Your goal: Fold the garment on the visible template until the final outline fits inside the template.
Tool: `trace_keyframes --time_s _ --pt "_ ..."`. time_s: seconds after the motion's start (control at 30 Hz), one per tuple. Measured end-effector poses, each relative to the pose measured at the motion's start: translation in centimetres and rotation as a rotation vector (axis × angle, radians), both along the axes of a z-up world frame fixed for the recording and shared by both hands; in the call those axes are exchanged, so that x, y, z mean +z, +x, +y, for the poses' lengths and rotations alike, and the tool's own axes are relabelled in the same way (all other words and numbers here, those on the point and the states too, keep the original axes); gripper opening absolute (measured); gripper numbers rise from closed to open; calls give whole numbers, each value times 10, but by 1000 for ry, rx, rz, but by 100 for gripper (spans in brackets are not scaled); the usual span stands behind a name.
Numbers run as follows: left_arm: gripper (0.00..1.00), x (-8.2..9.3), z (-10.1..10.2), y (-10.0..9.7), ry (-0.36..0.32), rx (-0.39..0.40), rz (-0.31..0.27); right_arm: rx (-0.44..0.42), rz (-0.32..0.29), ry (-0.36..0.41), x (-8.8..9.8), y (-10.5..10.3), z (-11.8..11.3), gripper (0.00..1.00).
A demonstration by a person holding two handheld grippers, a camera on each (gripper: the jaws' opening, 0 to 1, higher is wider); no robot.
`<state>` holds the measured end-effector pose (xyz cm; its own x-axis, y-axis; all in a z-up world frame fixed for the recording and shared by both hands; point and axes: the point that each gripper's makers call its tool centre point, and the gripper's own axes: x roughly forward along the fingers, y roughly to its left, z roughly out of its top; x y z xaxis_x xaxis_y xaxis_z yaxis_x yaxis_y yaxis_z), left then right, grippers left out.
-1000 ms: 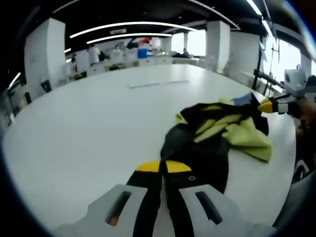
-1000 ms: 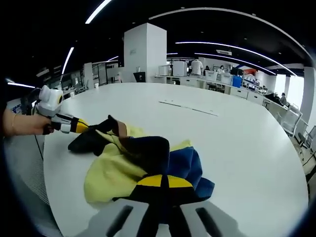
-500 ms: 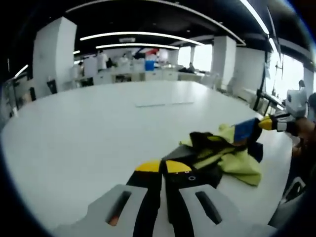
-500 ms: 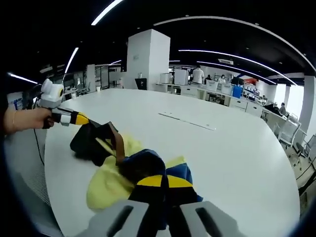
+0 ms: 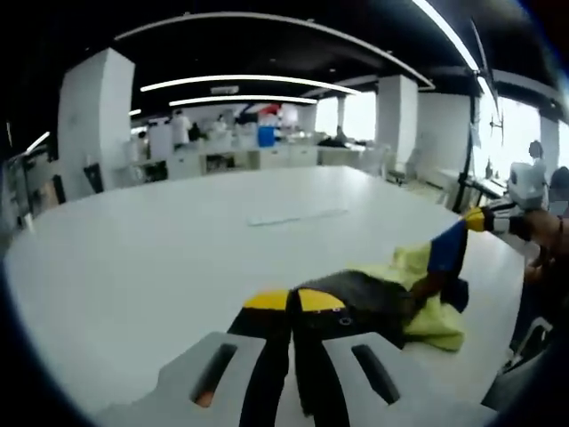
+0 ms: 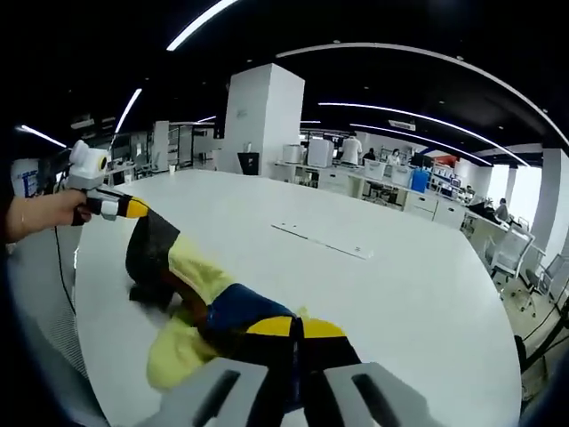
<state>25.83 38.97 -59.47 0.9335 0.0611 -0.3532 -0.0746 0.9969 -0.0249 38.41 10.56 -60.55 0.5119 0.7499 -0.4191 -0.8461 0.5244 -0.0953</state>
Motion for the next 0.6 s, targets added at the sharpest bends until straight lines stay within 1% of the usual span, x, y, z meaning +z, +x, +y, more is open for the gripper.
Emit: trace_keyframes --time_s 0.13,0.3,0.6 --pt "0 10 4 5 20 -11 -16 -9 -12 8 8 8 -3 0" --pt "0 28 12 13 34 -9 -50 -16 -32 20 21 20 -4 0" --pt "0 48 16 32 70 -41 -76 -7 -70 17 36 40 4 0"
